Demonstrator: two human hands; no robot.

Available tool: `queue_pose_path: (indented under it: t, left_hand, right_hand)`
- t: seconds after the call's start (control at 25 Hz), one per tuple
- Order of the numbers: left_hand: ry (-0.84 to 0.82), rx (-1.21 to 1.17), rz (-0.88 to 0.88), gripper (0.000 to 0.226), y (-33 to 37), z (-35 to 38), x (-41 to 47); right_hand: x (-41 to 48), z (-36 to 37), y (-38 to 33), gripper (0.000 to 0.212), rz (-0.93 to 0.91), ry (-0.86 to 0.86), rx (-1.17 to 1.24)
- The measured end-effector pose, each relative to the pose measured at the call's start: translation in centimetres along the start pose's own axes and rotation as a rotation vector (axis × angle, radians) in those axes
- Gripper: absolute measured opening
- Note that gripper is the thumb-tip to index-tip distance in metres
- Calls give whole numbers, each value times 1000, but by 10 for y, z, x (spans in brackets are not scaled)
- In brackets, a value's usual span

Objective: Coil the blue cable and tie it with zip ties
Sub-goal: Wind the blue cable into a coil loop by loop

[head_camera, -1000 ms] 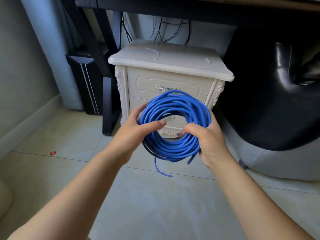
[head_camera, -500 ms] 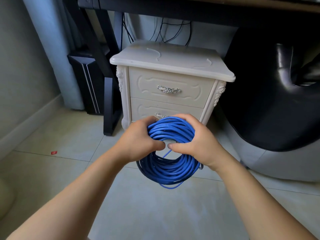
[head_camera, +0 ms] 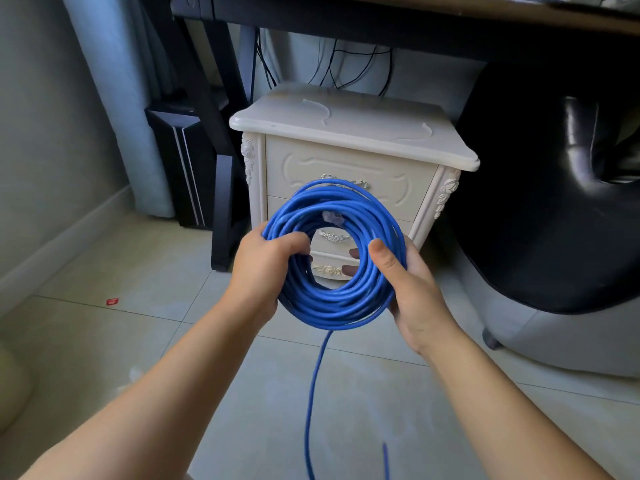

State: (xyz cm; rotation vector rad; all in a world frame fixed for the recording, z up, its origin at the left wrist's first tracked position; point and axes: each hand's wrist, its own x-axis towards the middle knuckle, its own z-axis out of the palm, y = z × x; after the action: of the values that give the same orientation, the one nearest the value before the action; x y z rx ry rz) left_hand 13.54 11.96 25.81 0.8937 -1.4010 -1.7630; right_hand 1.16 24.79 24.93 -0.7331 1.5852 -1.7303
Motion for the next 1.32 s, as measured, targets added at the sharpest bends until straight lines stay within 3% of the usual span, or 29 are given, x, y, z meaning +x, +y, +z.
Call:
queue_pose_path:
  t: [0.12,0.28,0.44,0.56,0.64,0.72,0.84,0.92,1.0,1.12,1.32]
  left_hand:
    - [75,-111,-52,11,-2,5,-3]
    - [94,-195,-84,11,-10,14,-13]
    - [-192,-118,-100,20,-19,13,-17]
    - [-335,-38,-143,56,-5,1,-7]
    - [-339,46,-27,60,5,-7,2]
    - [-395,181,115,72,9,-14,6]
    - [-540,609,263,78,5,-14,1]
    - [-458,864,391,58,-4,-7,-4]
    - [-339,941,463,36,-10,1,-7]
    - [-264,796,406,27,-11,6,-7]
    - [-130,514,306,29,-3,3,-4]
  right_hand:
    - [-2,7,3,72,56,1,66]
    - [-2,21,17,57,63,48,158]
    - [5,12,15,35,117,247,267]
    - [10,2,6,40,84,273,275]
    - [11,-1,2,50,-18,237,122]
    - [6,-3,-1,62,-132,171,-186]
    - [0,0,1,68,-254,24,-545]
    - [-3,1,3,69,-314,-27,-712]
    - [-4,0,4,68,-373,-35,-801]
    - [-2,-2,-3,70,-376,-33,-754]
    - [9,-13,-8,56,-203,-68,-470]
